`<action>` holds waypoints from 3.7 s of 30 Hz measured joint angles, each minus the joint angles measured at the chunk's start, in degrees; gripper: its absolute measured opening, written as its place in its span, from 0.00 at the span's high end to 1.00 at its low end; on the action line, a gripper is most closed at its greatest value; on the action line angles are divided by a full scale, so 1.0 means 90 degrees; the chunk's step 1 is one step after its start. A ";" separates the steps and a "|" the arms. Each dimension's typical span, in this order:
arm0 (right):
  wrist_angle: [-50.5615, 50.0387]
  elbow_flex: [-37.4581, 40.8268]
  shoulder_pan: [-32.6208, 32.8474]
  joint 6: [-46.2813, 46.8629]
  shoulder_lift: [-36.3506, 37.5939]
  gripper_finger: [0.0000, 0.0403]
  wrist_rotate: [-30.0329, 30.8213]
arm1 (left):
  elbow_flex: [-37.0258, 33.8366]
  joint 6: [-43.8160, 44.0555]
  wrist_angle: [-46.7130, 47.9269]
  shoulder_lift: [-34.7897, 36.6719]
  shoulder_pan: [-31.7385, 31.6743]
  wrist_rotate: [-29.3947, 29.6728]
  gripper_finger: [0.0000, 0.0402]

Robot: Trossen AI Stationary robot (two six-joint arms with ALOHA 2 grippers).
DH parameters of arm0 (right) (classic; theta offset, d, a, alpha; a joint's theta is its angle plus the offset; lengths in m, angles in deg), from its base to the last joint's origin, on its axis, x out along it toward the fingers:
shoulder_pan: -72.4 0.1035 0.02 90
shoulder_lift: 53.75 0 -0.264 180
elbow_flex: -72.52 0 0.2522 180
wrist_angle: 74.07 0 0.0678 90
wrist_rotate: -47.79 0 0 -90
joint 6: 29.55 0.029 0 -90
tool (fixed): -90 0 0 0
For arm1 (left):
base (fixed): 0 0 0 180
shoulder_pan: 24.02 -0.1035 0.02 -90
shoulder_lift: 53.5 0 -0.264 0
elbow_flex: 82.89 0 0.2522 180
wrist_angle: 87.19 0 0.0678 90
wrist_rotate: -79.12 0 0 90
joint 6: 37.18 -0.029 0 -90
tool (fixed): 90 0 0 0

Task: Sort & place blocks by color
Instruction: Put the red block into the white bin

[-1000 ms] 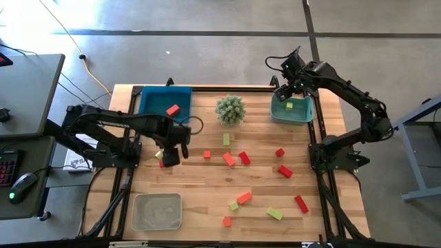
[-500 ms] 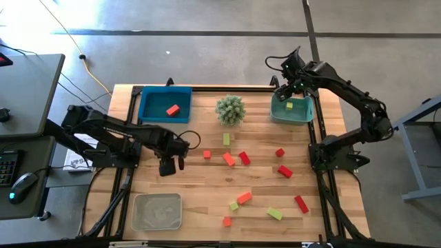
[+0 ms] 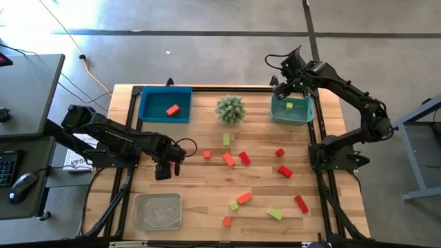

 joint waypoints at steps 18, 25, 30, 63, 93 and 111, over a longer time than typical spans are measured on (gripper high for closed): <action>0.0232 0.0000 0.0000 -0.0121 0.0000 0.52 -0.0019 | -0.0386 -0.0165 -0.0822 -0.0770 -0.0003 0.0009 0.57; 0.0230 0.0000 0.0000 -0.0121 0.0000 0.52 -0.0018 | -0.0364 -0.0183 -0.0858 -0.1202 -0.0098 0.0061 0.57; 0.0227 0.0000 -0.0001 -0.0122 0.0000 0.52 -0.0017 | -0.0367 -0.0187 -0.0895 -0.1239 -0.0190 0.0016 0.59; -0.0248 0.0001 0.0283 -0.1071 0.0000 0.52 -0.2418 | 0.1241 0.1897 -0.0361 0.0186 0.0396 -0.0107 0.75; -0.0720 0.0012 0.4240 0.3382 0.0000 0.52 -0.1140 | 0.2356 0.3294 0.0365 0.0134 0.3873 -0.0092 0.75; 0.0577 0.0012 0.5515 0.4489 -0.0024 0.52 -0.0464 | 0.1700 0.3514 -0.0438 -0.0350 0.4708 0.0118 0.75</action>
